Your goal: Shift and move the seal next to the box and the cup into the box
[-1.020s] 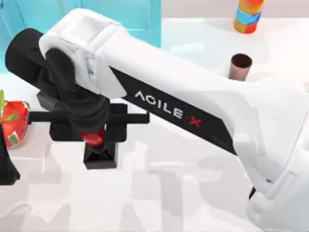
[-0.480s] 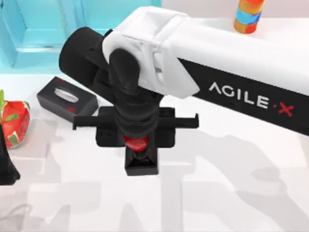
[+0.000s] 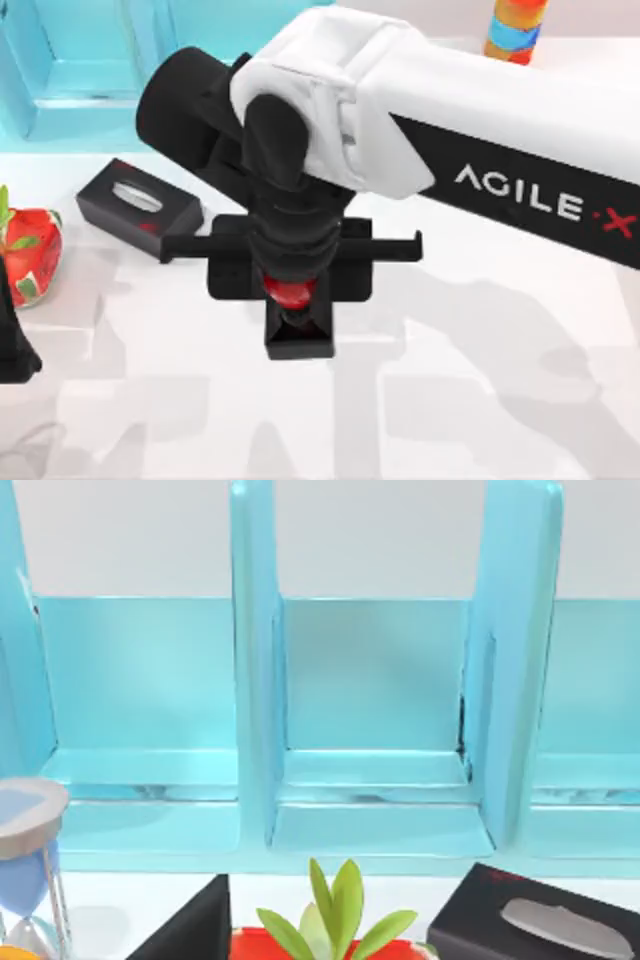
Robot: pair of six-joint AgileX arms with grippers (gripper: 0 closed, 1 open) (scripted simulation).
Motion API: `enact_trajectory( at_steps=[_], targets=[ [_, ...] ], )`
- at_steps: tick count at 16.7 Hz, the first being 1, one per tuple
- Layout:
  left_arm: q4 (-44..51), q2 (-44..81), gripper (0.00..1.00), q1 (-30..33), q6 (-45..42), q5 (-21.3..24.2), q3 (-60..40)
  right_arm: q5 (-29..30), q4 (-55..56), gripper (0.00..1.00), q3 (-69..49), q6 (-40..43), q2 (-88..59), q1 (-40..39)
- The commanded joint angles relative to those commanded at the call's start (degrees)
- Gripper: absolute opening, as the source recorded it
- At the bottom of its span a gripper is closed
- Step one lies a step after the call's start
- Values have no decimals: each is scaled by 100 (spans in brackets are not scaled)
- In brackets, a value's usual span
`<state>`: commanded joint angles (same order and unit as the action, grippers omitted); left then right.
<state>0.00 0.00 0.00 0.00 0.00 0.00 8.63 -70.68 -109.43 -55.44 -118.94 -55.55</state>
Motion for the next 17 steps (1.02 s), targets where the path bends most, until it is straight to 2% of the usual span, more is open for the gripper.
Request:
enact_trajectory(
  at_steps=[4, 13, 17],
  targets=[
    [0, 0, 100, 0, 0, 0, 0, -205, 36, 0, 800, 603, 860, 627],
    [0, 0, 100, 0, 0, 0, 0, -1002, 25, 0, 4200, 3023, 4574, 3112],
    [0, 0, 100, 0, 0, 0, 0, -1286, 36, 0, 5263, 3851, 5697, 3961]
  ],
)
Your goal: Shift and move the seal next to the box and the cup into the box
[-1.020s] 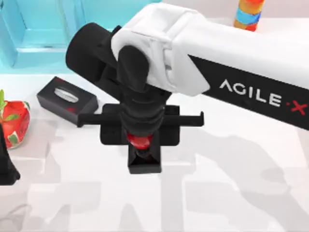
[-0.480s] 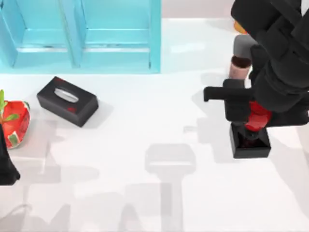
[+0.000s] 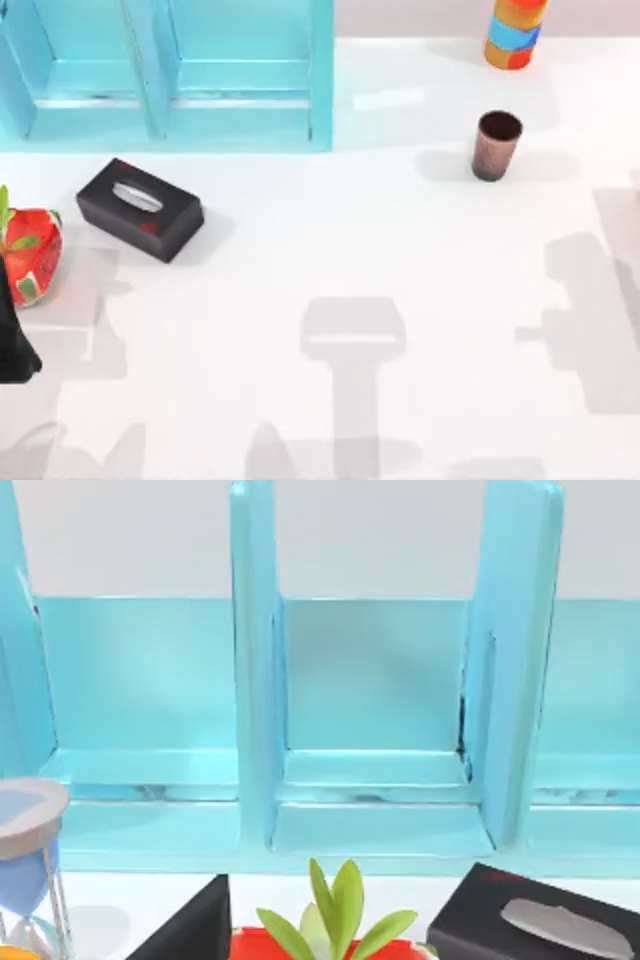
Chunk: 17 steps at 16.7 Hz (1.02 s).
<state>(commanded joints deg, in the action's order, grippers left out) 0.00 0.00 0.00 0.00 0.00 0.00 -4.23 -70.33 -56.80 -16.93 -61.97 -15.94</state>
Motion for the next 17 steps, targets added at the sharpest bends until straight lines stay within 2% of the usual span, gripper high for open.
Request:
enact_trajectory(
  at_steps=[8, 14, 17],
  targets=[
    [0, 0, 100, 0, 0, 0, 0, -50, 96, 0, 294, 163, 175, 156],
    [0, 0, 100, 0, 0, 0, 0, -36, 1312, 0, 1304, 81, 70, 81],
    [0, 0, 100, 0, 0, 0, 0, -31, 1577, 0, 1565, 38, 6, 41]
  ],
)
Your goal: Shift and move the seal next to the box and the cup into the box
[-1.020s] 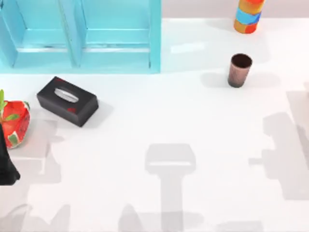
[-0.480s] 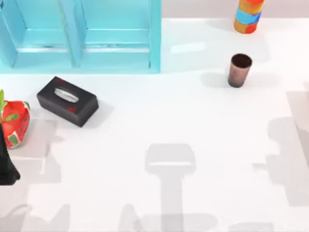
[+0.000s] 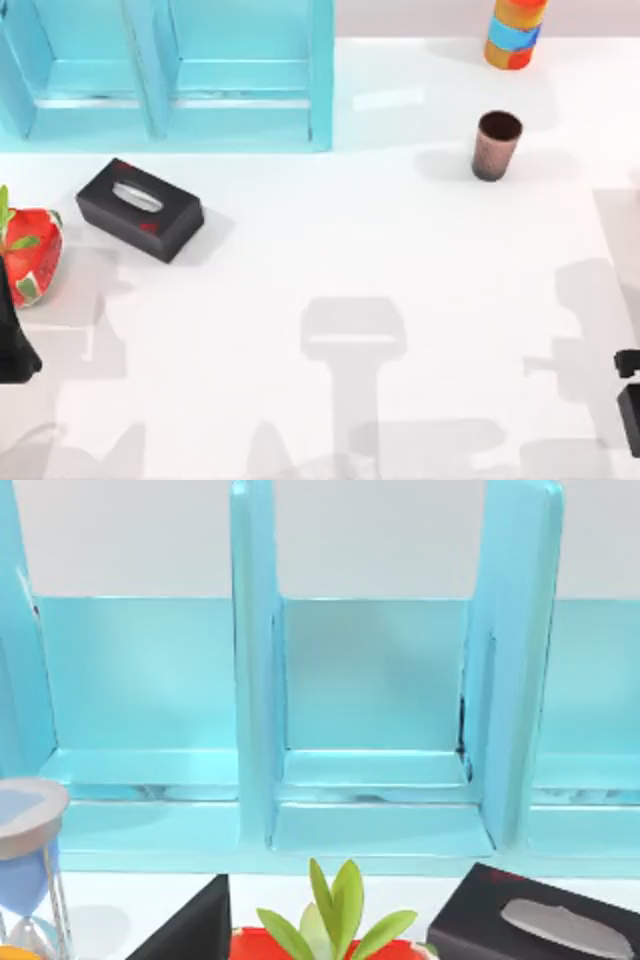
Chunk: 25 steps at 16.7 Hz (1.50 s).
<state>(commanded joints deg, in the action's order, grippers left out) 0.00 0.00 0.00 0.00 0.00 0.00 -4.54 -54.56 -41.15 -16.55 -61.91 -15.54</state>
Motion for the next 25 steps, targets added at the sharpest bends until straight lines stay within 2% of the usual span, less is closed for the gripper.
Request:
enact_trajectory(
  at_steps=[3, 16, 25],
  targets=[
    [0, 0, 100, 0, 0, 0, 0, 0, 0, 0, 0, 0, 0, 0],
    [0, 0, 100, 0, 0, 0, 0, 0, 0, 98, 0, 0, 0, 0],
    [0, 0, 100, 0, 0, 0, 0, 0, -1, 100, -2, 0, 2, 2]
  ],
)
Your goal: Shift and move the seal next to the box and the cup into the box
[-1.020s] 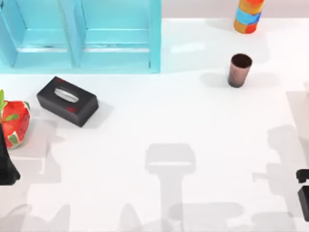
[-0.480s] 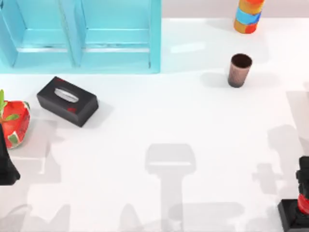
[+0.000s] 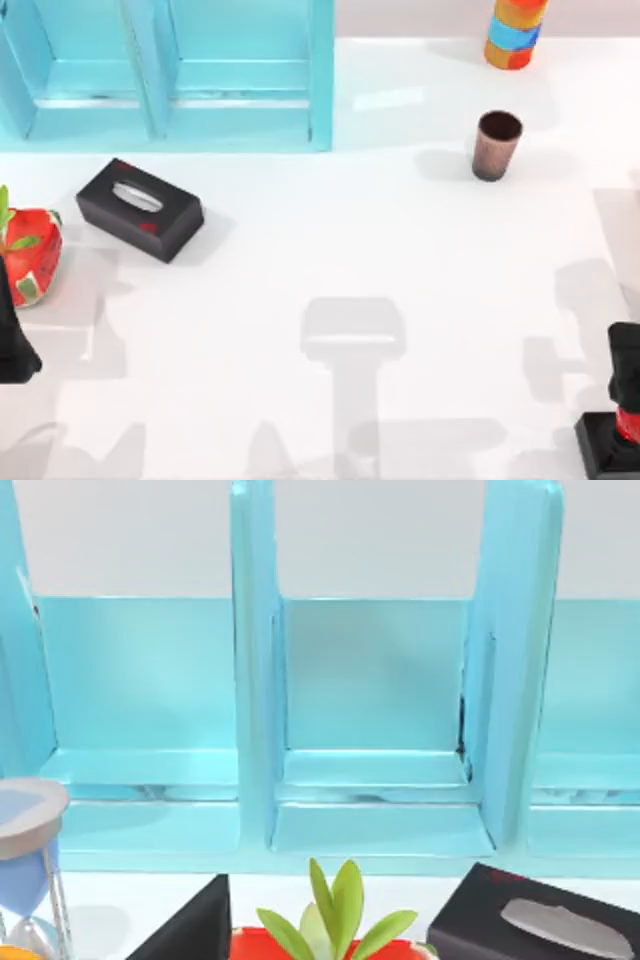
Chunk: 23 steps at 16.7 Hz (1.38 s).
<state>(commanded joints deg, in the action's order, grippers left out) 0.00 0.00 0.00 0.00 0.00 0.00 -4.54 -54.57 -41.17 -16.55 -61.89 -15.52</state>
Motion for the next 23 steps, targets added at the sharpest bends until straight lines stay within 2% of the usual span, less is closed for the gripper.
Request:
enact_trajectory(
  at_steps=[4, 11, 18, 23],
  targets=[
    [0, 0, 100, 0, 0, 0, 0, -4, -422, 100, -428, -1, -60, 5],
    [0, 0, 100, 0, 0, 0, 0, -13, -2074, 100, -2233, 39, -163, 47],
    [0, 0, 100, 0, 0, 0, 0, -4, -2213, 100, -2426, 48, -222, 35],
    [0, 0, 100, 0, 0, 0, 0, 135, -2424, 100, -3662, 63, -1447, 55]
  ],
)
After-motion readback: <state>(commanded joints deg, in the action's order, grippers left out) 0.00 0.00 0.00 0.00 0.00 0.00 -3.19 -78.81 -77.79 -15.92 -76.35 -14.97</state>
